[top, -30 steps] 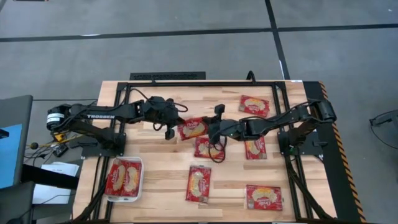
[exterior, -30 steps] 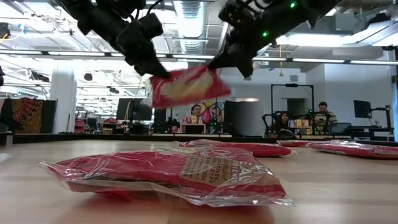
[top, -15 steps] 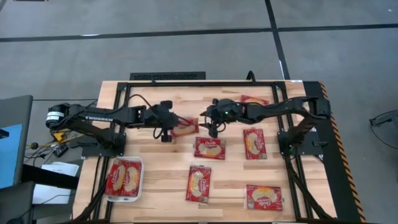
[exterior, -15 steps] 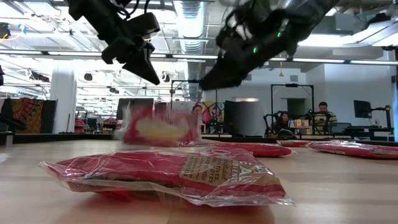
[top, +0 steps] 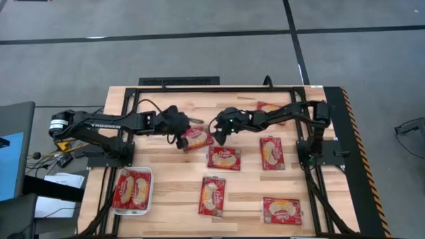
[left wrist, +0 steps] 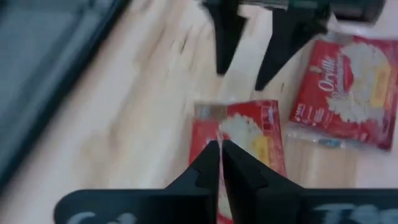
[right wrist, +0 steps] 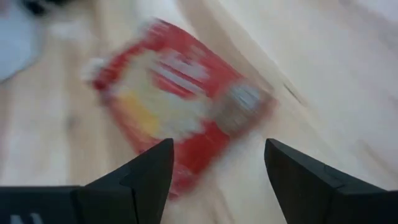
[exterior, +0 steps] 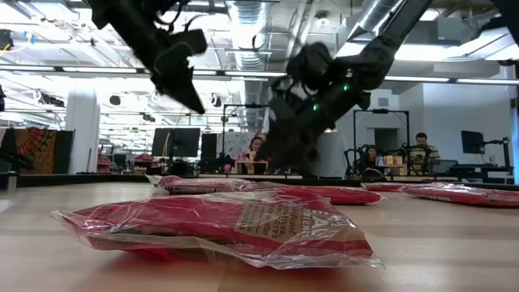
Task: Sort popcorn bags into baskets
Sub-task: Put the red popcorn bag into the white bin
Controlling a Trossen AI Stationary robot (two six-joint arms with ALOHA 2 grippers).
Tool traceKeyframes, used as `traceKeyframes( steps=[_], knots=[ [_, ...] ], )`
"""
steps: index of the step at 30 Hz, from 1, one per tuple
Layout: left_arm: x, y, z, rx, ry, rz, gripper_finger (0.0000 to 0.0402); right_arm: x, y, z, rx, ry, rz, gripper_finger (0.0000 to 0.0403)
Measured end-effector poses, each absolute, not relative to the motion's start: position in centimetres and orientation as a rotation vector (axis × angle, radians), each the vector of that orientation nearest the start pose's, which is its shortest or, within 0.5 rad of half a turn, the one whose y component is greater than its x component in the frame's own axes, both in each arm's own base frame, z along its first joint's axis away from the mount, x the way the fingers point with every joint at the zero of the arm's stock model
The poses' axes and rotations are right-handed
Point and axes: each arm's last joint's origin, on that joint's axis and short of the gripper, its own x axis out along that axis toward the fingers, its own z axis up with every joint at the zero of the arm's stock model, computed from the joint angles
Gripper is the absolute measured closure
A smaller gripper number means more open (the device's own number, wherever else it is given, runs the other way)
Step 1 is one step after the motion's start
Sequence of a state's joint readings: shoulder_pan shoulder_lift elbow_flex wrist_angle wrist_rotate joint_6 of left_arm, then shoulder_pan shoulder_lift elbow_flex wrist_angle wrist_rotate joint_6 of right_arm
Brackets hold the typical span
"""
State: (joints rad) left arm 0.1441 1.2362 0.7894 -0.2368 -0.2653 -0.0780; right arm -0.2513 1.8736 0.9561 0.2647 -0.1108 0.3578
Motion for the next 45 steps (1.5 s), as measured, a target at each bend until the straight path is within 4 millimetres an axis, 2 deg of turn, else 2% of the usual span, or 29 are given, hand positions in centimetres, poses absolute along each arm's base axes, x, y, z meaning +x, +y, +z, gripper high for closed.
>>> traceKeyframes(
  steps=[4, 10, 15, 21, 24, 26, 31, 33, 36, 40, 43, 45],
  knots=[
    [24.4, 4.9, 21.2, -0.19, 0.764, 0.386, 0.0356, 36.1, -9.6, 12.6, 0.593, 0.676, -0.309, 0.0129],
    [24.7, 5.5, 16.4, -0.224, 0.88, 0.406, 0.0319, 37.1, -10.0, 11.8, 0.713, 0.694, -0.259, 0.0129],
    [25.7, 5.7, 13.9, -0.219, 0.939, 0.4, 0.0313, 38.5, -10.0, 11.3, 0.756, 0.701, -0.237, 0.0129],
    [26.5, 5.8, 12.0, -0.222, 0.975, 0.371, 0.0312, 39.3, -9.9, 11.1, 0.758, 0.707, -0.204, 0.0131],
    [26.5, 5.8, 12.2, -0.219, 0.972, 0.368, 0.0313, 39.3, -9.9, 11.3, 0.71, 0.708, -0.185, 0.0152],
    [26.3, 5.8, 12.4, -0.219, 0.968, 0.366, 0.0313, 39.2, -9.9, 11.4, 0.679, 0.714, -0.18, 0.0189],
    [25.7, 5.6, 13.9, -0.218, 0.947, 0.359, 0.0313, 39.1, -10.1, 12.3, 0.562, 0.697, -0.167, 0.0342],
    [25.0, 5.5, 14.8, -0.222, 0.958, 0.365, 0.0313, 39.0, -10.0, 12.6, 0.485, 0.695, -0.169, 0.0381],
    [23.5, 5.3, 16.2, -0.247, 0.978, 0.415, 0.0313, 38.9, -9.6, 13.6, 0.326, 0.682, -0.206, 0.0369],
    [21.3, 4.9, 18.9, -0.222, 0.936, 0.537, 0.0312, 39.1, -8.1, 15.6, 0.052, 0.648, -0.222, 0.0359],
    [20.1, 4.8, 21.1, -0.171, 0.813, 0.628, 0.0307, 39.3, -6.6, 17.0, -0.11, 0.611, -0.165, 0.0378],
    [19.6, 4.6, 22.5, -0.149, 0.722, 0.616, 0.03, 39.6, -5.7, 17.8, -0.187, 0.565, -0.13, 0.0386]
  ],
)
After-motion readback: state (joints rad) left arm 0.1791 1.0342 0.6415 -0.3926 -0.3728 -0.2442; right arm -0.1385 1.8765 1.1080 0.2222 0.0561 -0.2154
